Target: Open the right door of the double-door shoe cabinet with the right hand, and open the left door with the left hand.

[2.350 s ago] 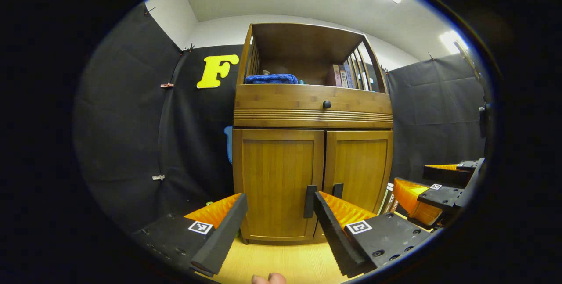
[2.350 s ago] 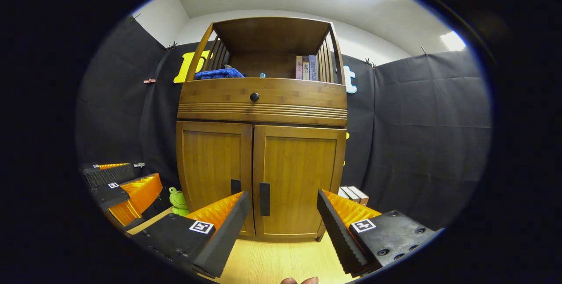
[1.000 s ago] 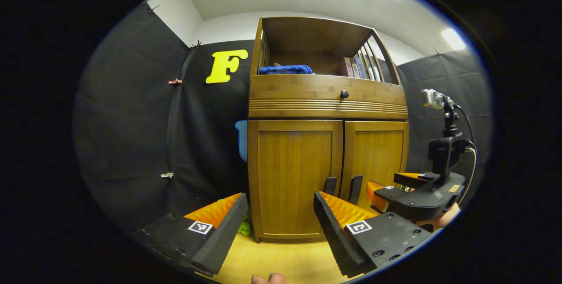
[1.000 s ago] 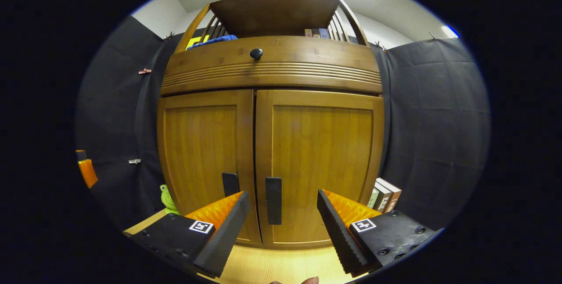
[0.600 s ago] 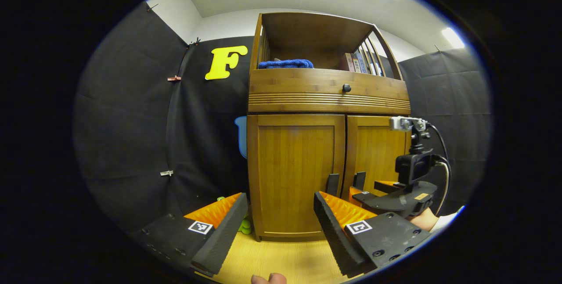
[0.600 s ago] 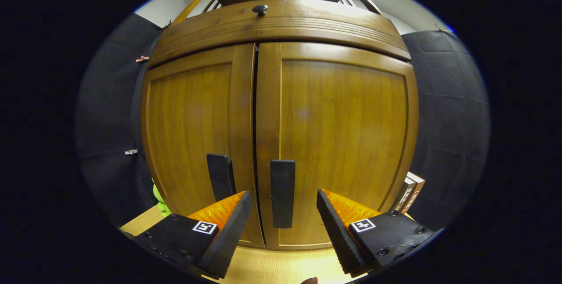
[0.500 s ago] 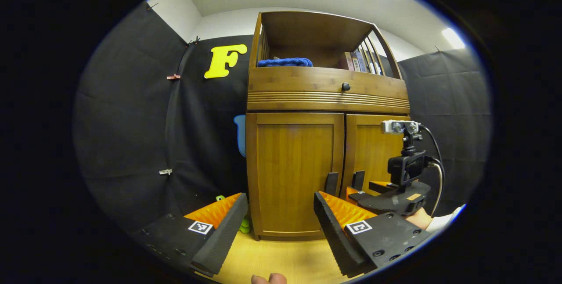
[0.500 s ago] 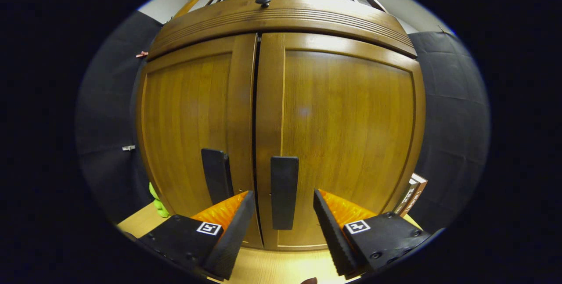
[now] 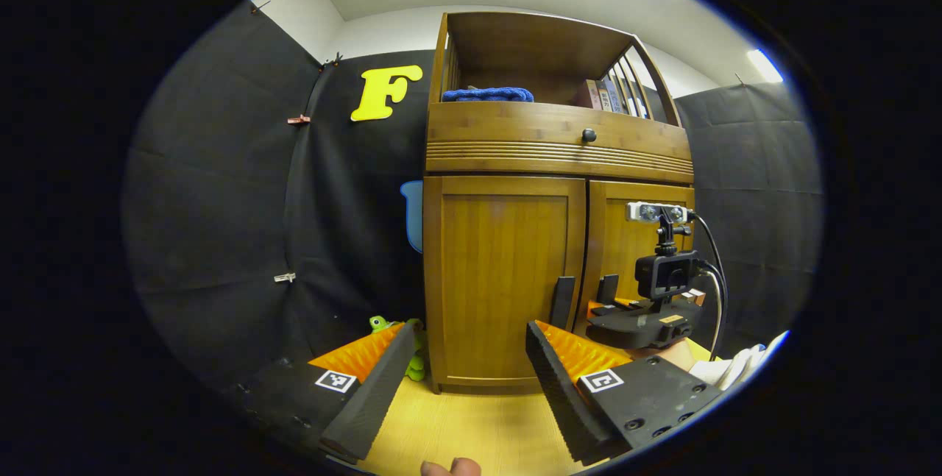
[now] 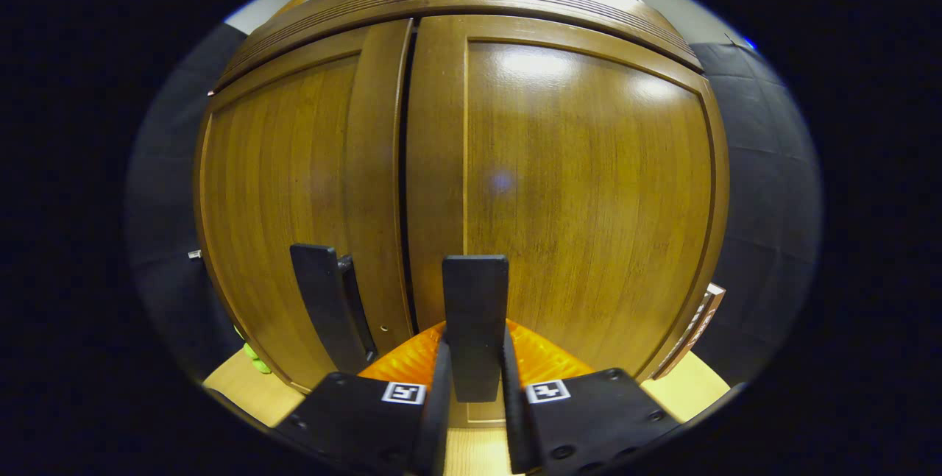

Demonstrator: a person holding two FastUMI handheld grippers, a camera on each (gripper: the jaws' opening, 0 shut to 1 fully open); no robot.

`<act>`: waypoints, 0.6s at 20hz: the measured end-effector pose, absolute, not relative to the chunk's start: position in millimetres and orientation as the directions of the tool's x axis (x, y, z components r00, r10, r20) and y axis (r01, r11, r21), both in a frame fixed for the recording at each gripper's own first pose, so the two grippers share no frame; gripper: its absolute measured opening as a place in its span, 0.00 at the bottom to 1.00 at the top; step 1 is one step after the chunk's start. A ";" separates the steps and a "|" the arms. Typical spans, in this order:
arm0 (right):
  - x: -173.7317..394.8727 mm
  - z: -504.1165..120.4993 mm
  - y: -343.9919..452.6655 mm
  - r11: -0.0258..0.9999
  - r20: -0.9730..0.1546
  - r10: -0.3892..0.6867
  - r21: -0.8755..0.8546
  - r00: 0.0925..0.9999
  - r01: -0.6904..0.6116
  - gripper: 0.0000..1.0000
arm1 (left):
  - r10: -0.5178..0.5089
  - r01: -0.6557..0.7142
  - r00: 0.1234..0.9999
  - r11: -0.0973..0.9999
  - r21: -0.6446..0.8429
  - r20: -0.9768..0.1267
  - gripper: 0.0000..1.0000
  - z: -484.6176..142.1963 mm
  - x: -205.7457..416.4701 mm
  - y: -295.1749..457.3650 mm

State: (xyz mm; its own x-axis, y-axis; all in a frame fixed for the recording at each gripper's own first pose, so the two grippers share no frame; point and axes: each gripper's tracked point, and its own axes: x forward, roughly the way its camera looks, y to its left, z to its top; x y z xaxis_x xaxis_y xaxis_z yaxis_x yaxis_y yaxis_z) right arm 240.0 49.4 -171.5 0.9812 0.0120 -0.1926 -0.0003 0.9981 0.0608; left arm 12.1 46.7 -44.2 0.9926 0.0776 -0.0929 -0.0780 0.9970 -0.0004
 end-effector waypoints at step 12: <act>154.7 -163.7 25.4 0.992 -0.213 0.108 0.085 0.971 -0.092 0.26 | 0.089 -0.091 0.995 0.995 -0.031 -0.055 0.92 -31.1 -11.0 39.0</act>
State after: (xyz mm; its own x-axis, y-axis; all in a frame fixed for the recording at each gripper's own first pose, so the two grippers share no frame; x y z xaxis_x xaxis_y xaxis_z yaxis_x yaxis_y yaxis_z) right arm 154.7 25.4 -163.7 0.9711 0.1082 -0.2128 -0.0920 0.9922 0.0845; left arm -11.0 39.0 -31.1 0.9945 0.0893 -0.0546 -0.0911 0.9954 -0.0307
